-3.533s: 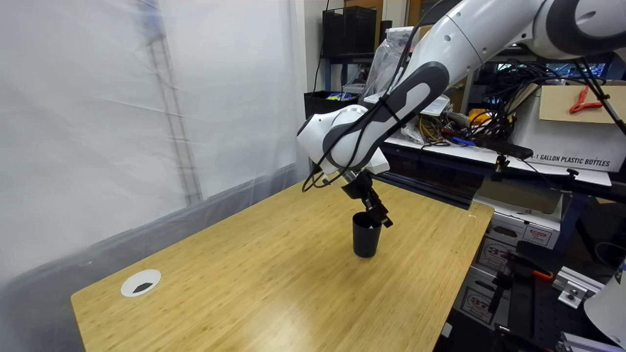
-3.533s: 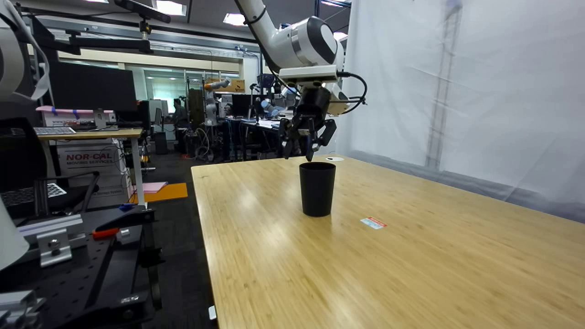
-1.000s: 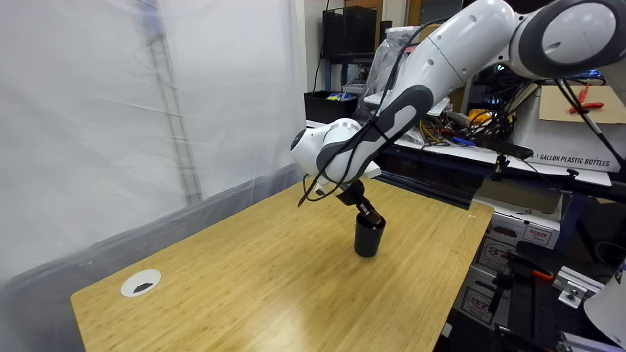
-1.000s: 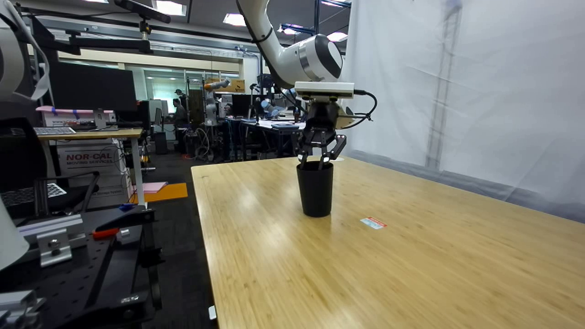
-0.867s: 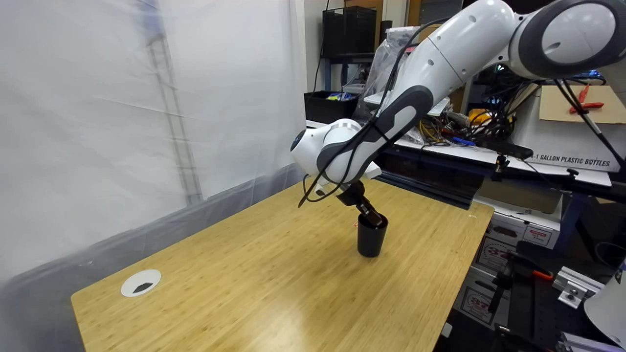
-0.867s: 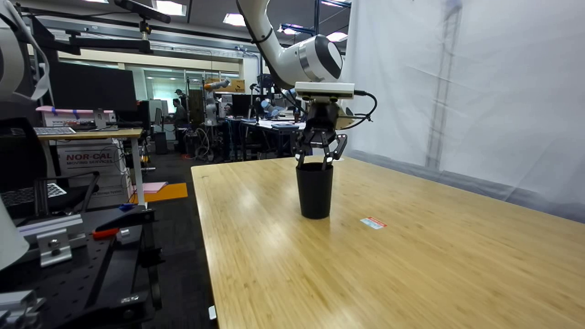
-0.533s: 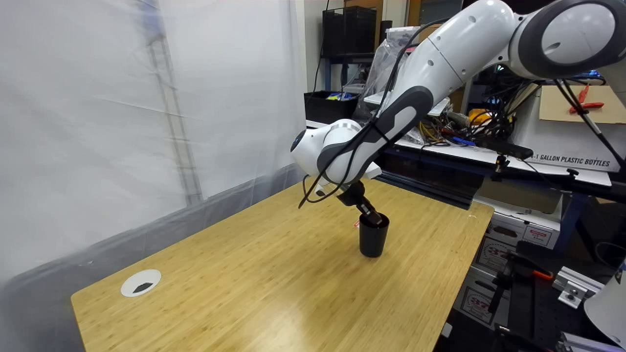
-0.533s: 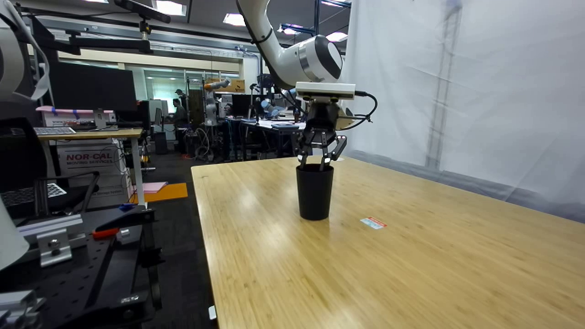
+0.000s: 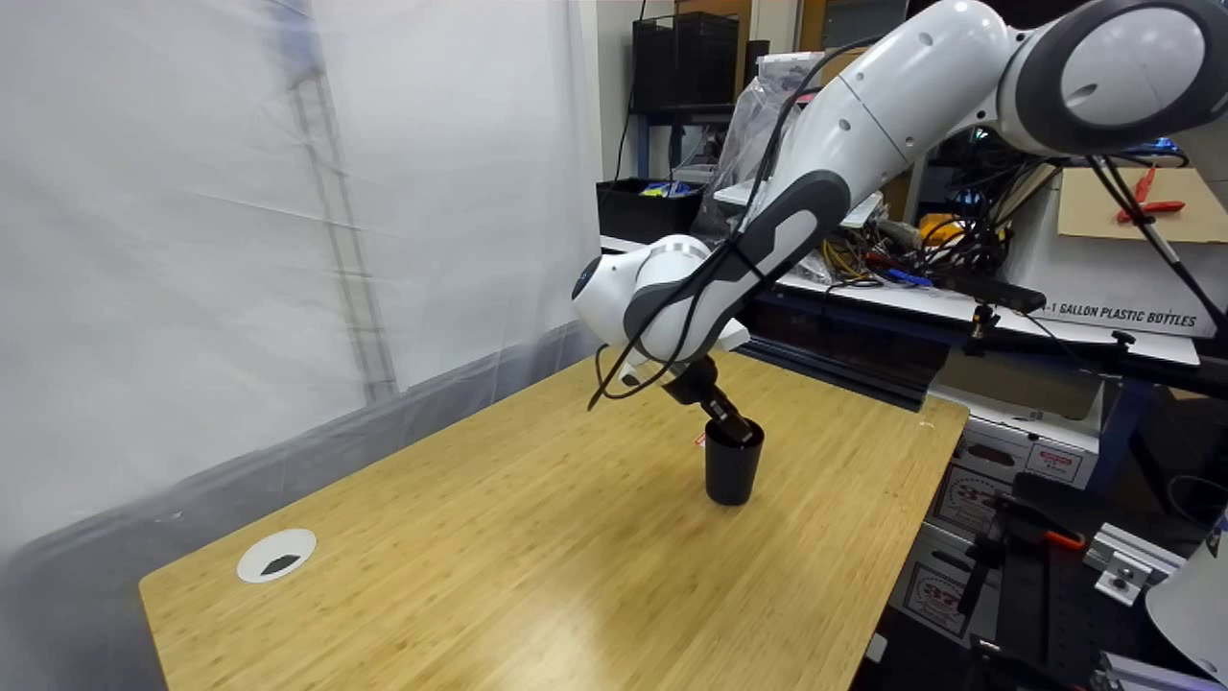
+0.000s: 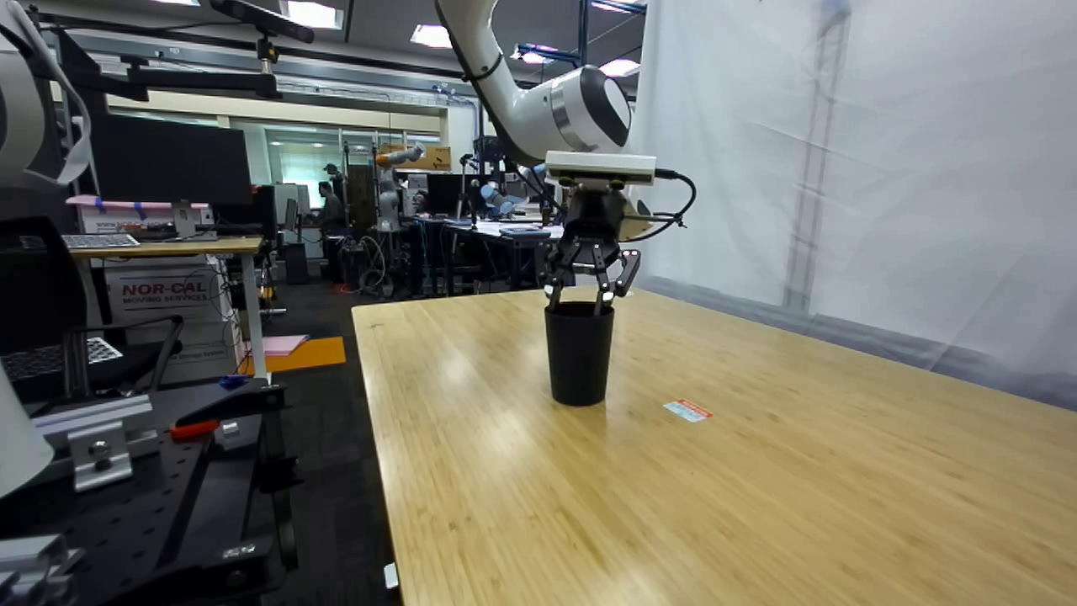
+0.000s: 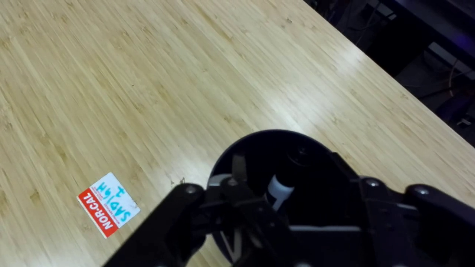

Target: Take the marker out of the black cup and place it on the table

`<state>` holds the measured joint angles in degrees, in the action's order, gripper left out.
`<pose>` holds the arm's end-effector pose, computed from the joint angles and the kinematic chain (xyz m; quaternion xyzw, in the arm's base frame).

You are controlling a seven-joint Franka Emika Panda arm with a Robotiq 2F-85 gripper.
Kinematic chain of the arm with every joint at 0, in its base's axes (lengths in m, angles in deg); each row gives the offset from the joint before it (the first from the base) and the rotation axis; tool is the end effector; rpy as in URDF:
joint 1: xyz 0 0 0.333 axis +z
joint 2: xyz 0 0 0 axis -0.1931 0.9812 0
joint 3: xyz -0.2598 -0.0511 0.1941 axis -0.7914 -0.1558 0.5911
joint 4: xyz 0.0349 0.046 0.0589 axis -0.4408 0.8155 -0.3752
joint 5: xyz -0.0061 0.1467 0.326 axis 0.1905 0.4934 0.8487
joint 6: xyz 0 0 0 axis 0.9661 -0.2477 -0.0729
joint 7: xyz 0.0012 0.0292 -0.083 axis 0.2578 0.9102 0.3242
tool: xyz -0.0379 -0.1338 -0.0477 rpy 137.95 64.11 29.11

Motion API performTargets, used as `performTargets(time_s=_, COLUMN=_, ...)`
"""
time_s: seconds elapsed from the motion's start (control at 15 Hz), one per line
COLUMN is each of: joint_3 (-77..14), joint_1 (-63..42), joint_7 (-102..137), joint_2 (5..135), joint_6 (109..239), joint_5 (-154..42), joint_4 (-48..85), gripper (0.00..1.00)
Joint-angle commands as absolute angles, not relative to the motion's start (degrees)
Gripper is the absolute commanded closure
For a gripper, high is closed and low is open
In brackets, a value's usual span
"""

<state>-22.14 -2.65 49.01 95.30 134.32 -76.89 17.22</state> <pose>0.5743 0.0815 0.1845 0.8460 0.4009 -0.3305 0.1194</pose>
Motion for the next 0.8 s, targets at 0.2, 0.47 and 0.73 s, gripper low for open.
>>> performTargets(time_s=0.2, joint_3=-21.8, joint_1=-4.4, joint_7=50.4, joint_2=95.9, joint_6=133.3, joint_5=-76.6, joint_4=16.9, gripper=0.39)
performTargets(time_s=0.47, joint_3=-21.8, joint_1=-5.0, joint_7=50.4, joint_2=96.5, joint_6=133.3, joint_5=-76.8, joint_4=17.0, gripper=0.69)
performTargets(time_s=0.73, joint_3=-21.8, joint_1=-5.1, joint_7=50.3, joint_2=96.6, joint_6=133.3, joint_5=-76.8, joint_4=17.0, gripper=0.81)
